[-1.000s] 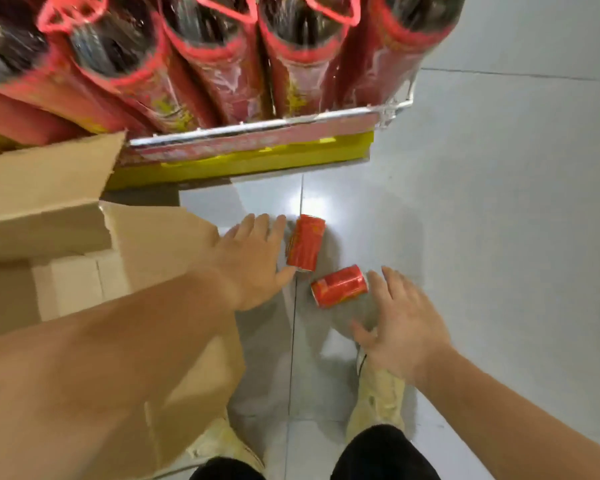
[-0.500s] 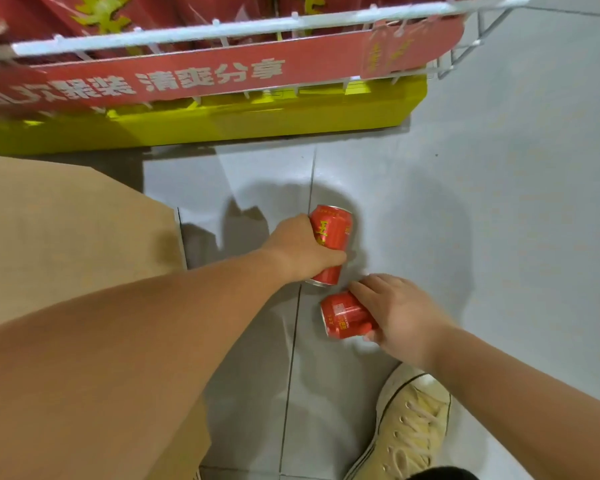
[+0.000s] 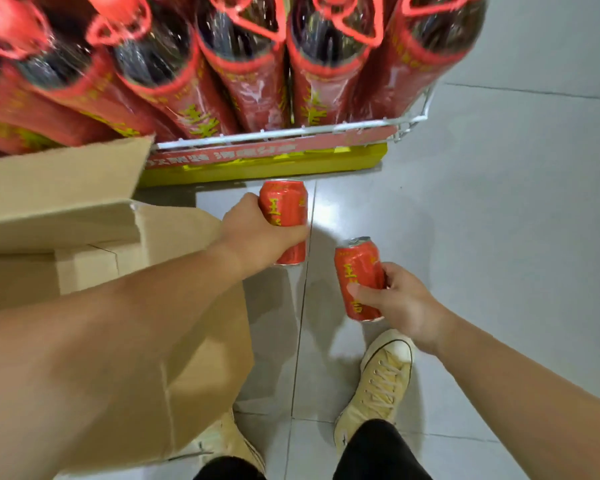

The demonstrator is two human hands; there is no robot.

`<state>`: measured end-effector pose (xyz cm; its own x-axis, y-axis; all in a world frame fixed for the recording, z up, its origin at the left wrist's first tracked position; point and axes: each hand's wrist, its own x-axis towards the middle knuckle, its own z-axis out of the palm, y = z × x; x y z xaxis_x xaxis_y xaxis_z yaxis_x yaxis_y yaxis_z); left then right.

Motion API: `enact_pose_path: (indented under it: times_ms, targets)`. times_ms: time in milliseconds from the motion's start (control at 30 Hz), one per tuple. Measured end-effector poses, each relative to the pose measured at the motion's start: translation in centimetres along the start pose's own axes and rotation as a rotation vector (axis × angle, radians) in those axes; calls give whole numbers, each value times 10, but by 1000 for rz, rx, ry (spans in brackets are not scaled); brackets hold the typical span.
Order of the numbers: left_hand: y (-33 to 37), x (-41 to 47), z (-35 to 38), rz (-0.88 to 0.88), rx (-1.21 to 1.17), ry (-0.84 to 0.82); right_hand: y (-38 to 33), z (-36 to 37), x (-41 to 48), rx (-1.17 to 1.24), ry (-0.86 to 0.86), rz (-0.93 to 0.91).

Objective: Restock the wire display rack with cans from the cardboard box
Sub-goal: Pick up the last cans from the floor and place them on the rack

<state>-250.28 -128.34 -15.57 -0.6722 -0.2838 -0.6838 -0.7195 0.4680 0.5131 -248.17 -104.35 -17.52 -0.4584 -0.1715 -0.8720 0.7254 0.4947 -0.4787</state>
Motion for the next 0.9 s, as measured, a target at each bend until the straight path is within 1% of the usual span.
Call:
enact_pose_path:
  times_ms: [100,300,467,567,667,900]
  targets:
    - [27,-56,-40,17,-20,40,-54,0,-54,155,-16,-63]
    - [96,-180,-131,95,-119,71,-166,-4,-188,303,-45,-257]
    - [168,-283,-237,164,-63,114,-245,-6,-321,371,-32,-424]
    - [216,-342,-312,287,24,256,-300,-5,-403,386,-14,-526]
    - [254,-395,-379,363,119,340,-351,1,-472,387,-14,-601]
    - [307,-510,-492,563,203,540,-451,30,-602,360,17,-819]
